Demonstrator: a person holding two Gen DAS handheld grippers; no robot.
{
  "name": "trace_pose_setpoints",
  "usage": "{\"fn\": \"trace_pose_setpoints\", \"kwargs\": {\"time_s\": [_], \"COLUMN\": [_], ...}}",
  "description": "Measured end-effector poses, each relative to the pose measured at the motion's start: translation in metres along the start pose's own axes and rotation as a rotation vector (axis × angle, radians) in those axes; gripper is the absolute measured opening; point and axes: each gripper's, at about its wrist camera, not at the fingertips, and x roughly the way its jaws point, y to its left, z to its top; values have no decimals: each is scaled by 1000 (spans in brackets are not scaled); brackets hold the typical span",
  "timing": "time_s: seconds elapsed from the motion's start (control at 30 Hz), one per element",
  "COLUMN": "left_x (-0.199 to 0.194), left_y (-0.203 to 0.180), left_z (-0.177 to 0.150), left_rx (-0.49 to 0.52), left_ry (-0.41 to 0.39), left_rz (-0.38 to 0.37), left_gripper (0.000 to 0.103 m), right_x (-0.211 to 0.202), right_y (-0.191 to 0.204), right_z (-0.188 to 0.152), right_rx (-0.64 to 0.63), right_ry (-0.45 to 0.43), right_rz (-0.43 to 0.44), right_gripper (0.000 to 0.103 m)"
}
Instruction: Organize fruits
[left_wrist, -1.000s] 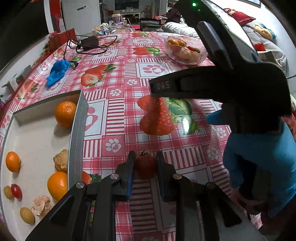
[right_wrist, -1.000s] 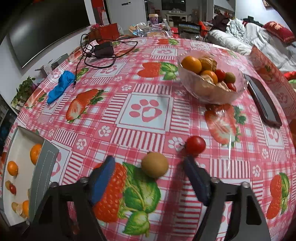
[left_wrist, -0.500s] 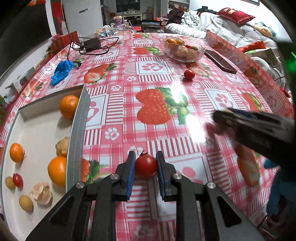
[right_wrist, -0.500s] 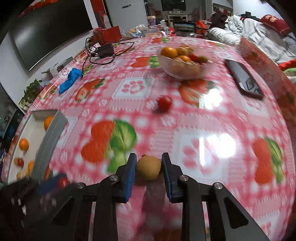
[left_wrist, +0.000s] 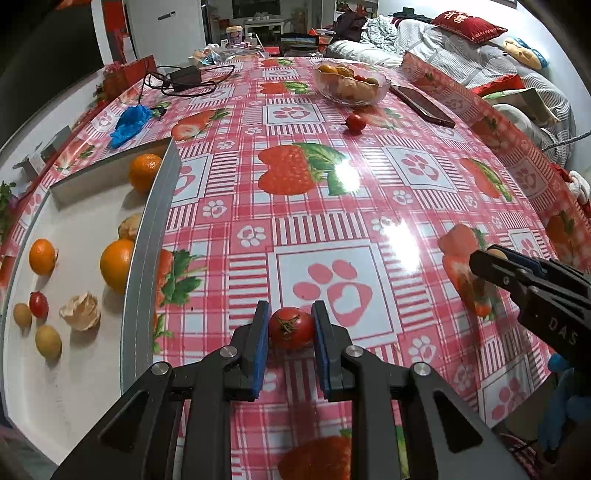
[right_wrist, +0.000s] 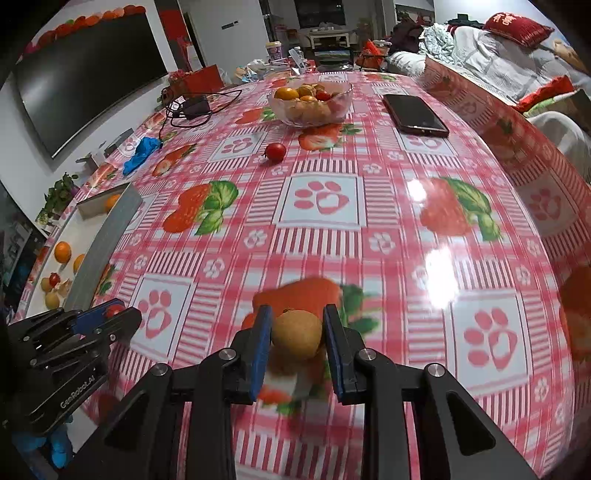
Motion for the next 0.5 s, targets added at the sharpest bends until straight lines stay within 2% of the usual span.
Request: {"fn": "trace_pose_setpoints", "kwargs": {"time_s": [0.5], "left_x": [-4], "left_y": [-2], "left_z": [-7], "left_rx": [0], "left_ry": [-1], "left_rz": [6], "left_gripper": [24], "right_x": [-14], "right_y": [2], "right_z": [-18], "right_rx": [19], "right_ry": [2], "right_rz": [22], "right_gripper": [29]}}
